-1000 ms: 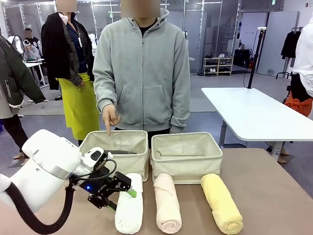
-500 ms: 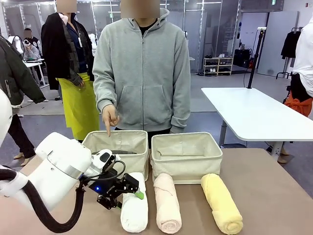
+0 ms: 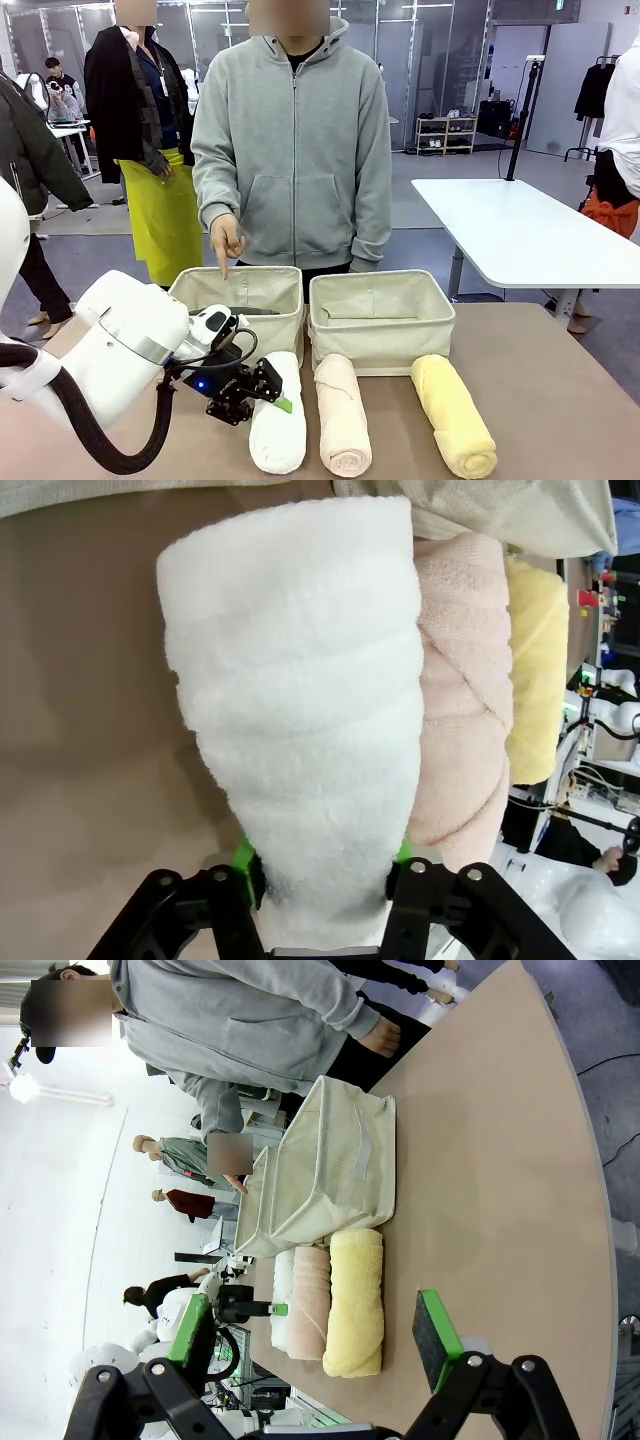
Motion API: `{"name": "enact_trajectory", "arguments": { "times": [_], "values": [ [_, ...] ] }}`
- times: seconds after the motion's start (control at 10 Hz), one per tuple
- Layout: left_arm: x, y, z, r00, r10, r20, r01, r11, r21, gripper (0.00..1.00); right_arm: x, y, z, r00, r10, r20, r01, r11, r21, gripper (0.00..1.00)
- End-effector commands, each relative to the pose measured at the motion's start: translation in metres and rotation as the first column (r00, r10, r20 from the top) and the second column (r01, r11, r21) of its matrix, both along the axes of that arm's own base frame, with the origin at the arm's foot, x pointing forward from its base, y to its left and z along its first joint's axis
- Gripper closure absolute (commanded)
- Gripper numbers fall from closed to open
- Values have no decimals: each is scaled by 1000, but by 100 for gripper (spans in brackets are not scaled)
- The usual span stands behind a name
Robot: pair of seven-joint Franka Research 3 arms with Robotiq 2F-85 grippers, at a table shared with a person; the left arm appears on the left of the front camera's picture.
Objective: Divide the towels into two baskets.
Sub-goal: Pick up one hotel-folded towel from the bottom of the table and place it in the Fabric basket indicated by the person.
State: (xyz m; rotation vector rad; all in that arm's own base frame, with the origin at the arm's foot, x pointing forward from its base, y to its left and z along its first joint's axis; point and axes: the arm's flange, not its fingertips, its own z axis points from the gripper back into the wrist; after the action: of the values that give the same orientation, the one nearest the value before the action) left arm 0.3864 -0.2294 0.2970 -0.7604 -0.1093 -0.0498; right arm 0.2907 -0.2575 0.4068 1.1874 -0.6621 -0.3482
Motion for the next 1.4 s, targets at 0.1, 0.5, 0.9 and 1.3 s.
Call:
{"name": "enact_trajectory", "arguments": {
  "times": [0.1, 0.5, 0.9, 1.3],
  "values": [
    [-22, 9, 41, 997, -5, 79, 6, 1000, -12, 65, -1, 0, 2, 1000, -9, 13, 9, 1000, 8, 0],
    [-37, 53, 148, 936, -252, 246, 227, 966, 125, 65, -1, 0, 2, 1000, -9, 13, 9, 1000, 8, 0],
    [0, 79, 205, 701, -686, 196, 571, 704, 422, 65, -1, 0, 2, 1000, -9, 13, 9, 1000, 8, 0],
    [9, 82, 215, 531, -833, 156, 680, 529, 507, 65, -1, 0, 2, 1000, -9, 13, 9, 1000, 8, 0]
  ]
}}
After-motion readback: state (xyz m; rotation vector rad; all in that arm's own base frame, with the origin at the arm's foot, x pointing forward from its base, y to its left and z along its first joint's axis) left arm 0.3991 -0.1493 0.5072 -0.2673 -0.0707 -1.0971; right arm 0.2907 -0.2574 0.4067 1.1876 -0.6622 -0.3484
